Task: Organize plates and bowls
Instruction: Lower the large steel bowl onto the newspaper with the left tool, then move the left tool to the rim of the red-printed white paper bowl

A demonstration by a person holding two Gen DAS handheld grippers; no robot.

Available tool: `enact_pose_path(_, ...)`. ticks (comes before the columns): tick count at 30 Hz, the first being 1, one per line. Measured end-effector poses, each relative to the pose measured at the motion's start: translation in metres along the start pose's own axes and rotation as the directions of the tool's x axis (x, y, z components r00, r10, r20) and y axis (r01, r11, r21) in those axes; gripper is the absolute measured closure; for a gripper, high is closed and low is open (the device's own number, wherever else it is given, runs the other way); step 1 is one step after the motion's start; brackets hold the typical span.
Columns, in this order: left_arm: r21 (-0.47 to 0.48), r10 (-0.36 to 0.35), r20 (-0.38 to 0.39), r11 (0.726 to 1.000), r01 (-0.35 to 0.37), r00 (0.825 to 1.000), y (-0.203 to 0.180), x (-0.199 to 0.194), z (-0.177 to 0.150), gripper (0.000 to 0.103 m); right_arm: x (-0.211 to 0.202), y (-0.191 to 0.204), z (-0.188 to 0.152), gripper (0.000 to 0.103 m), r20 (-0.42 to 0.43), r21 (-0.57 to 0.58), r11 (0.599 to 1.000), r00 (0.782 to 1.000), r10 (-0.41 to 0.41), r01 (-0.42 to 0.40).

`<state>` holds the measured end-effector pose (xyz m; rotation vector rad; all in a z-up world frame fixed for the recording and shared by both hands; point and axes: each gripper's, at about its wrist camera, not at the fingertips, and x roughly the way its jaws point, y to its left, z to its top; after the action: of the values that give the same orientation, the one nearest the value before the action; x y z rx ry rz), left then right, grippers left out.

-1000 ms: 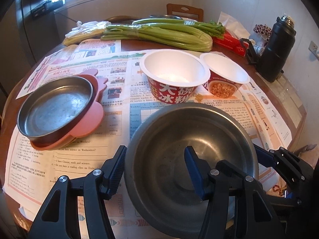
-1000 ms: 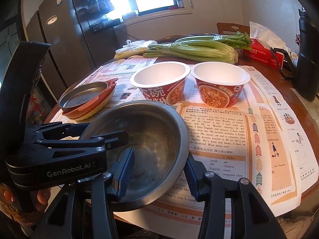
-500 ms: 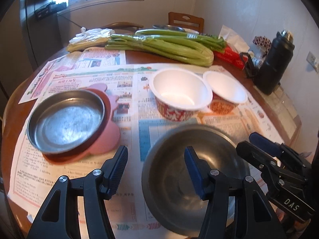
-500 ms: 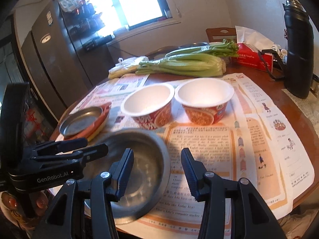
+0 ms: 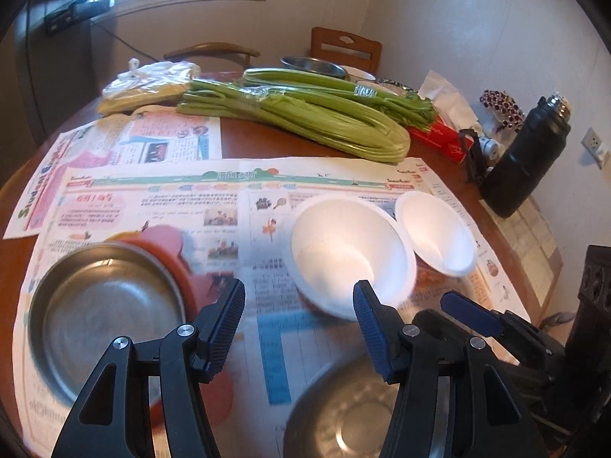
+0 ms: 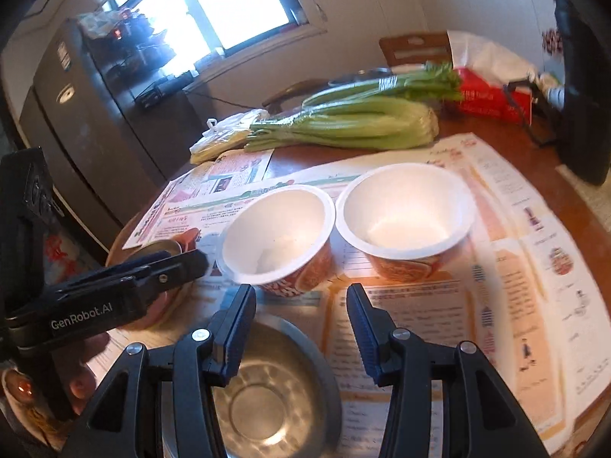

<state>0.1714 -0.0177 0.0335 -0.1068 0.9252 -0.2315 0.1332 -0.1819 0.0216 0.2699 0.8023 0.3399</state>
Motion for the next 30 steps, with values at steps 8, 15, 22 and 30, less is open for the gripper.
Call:
enact_pose_path(8, 0.050, -0.001, -0.057, 0.999, 0.004, 0.998, -0.008, 0.035, 0.022, 0.042, 0.021, 0.007, 0.013, 0.054, -0.026, -0.014, 1.000, 1.000, -0.006, 0.006)
enact_pose_path(15, 0.057, 0.003, -0.083, 0.998, 0.002, 0.997, -0.006, 0.052, 0.031, 0.042, 0.034, 0.012, 0.017, 0.054, -0.042, -0.043, 0.999, 0.999, -0.012, 0.011)
enact_pose_path(22, 0.021, -0.004, -0.126, 1.000, 0.006, 0.992, -0.002, 0.068, 0.035, 0.042, 0.043, 0.017, 0.022, 0.054, -0.052, -0.085, 0.996, 0.998, -0.034, 0.030)
enact_pose_path(30, 0.022, -0.020, -0.131, 1.000, 0.023, 0.991, 0.000, 0.073, 0.035, 0.043, 0.052, 0.016, 0.025, 0.054, -0.064, -0.102, 0.994, 0.997, -0.039, 0.033)
